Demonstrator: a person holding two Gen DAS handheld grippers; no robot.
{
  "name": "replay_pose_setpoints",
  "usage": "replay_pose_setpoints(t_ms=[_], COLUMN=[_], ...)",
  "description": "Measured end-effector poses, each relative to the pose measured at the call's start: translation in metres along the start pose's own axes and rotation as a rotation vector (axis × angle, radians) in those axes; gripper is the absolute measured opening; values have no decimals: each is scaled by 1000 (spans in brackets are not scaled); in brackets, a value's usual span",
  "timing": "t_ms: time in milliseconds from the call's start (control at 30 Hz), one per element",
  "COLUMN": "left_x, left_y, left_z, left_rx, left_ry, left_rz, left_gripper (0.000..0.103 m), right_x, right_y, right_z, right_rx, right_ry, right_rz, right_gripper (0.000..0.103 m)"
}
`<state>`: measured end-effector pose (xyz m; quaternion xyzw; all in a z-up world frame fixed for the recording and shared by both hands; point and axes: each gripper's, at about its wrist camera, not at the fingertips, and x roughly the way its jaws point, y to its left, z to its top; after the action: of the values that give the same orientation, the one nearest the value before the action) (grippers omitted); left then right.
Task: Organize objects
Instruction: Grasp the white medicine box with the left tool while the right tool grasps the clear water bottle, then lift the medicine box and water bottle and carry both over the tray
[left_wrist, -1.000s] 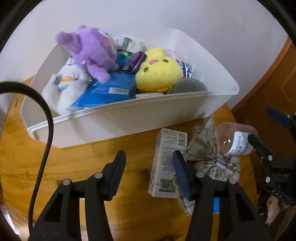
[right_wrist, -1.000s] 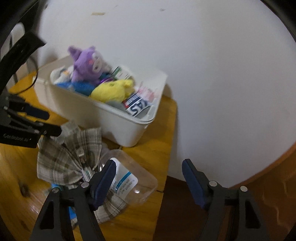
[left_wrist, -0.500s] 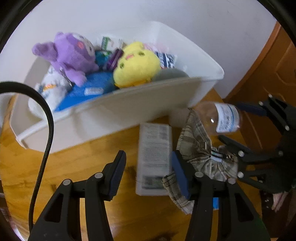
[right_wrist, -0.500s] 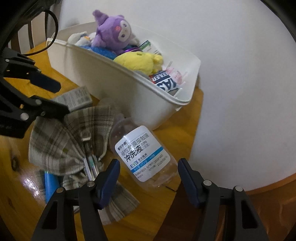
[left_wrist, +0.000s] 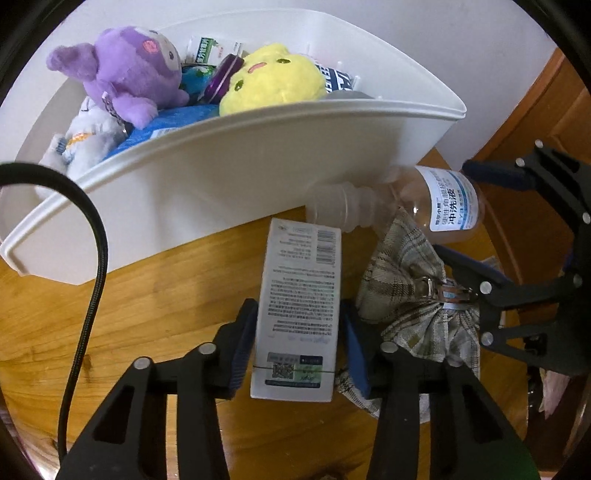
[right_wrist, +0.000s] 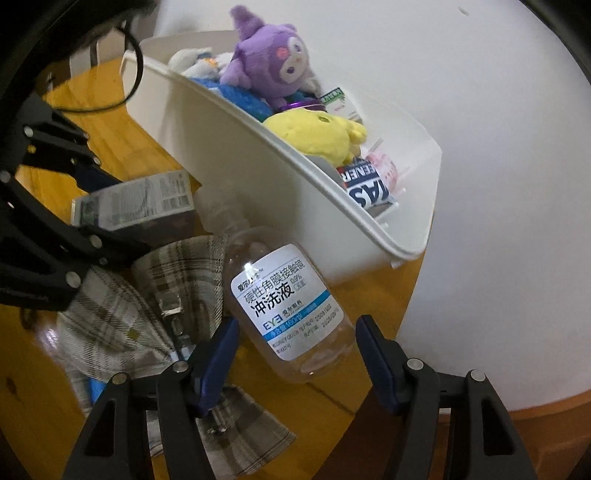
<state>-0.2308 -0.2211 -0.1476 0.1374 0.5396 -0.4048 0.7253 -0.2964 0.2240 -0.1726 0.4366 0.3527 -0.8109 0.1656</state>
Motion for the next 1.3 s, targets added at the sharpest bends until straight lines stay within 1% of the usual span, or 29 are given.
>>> replay_pose_setpoints(t_ms=[67,167,267,367,433,533,633,733,833,867,967,1033,1067,1100,1167,1200,1267,1300], left_x=[-1,-3,-5,-8,-12,-22,-36,-51,-70,-75,-96,-112,-120,-130,-144,-146,-160,-170], left_y=[2,8,10,13,16,17,18,19,22,22,26,29,23,25,29,18,23,24], left_z=[0,0,-1,-3,-7,-12,-17,-21,-25,-24,-23,-24,-32,-32,-25,-13,6,10], left_rx=[-8,-33,-36,-41,-40,-34,-28,-31,-38,-42,-52,-60,-60,-59,-53,-52,-43,-37], left_ry=[-4,-16,-26,-31,-42,-71,-105,-130,-157,-166,-199,-226,-237,-248,-259,-263,-276,-285], left_rz=[-1,-3,-7,-19,-25,-32,-32,-40,-50,-52,-58,-48,-48,-49,-53,-51,-45,-38], left_gripper=[44,43,43,42,42,42,42,42,42,42,42,42,42,42,42,42,42,42], right_x=[3,7,7,3,-2,-14,-31,-50,-69,-76,-92,-108,-116,-123,-141,-149,-166,-175], right_y=[7,21,26,33,39,46,51,56,58,64,59,58,56,52,45,40,27,19], right_z=[3,6,5,2,-1,-5,-8,-11,-13,-15,-13,-6,-5,-3,-1,0,6,10], right_rx=[-39,-102,-108,-129,-151,-162,-162,-151,-107,-90,-22,48,83,117,185,219,296,346], right_ry=[9,-4,-34,-62,-81,-112,-152,-196,-233,-244,-287,-307,-320,-335,-369,-387,-420,-437], right_rz=[-28,-99,-135,-180,-225,-265,-309,-375,-421,-433,-460,-462,-458,-455,-451,-449,-429,-408], right_gripper=[67,68,67,64,62,60,59,59,59,59,59,59,59,59,59,59,59,59])
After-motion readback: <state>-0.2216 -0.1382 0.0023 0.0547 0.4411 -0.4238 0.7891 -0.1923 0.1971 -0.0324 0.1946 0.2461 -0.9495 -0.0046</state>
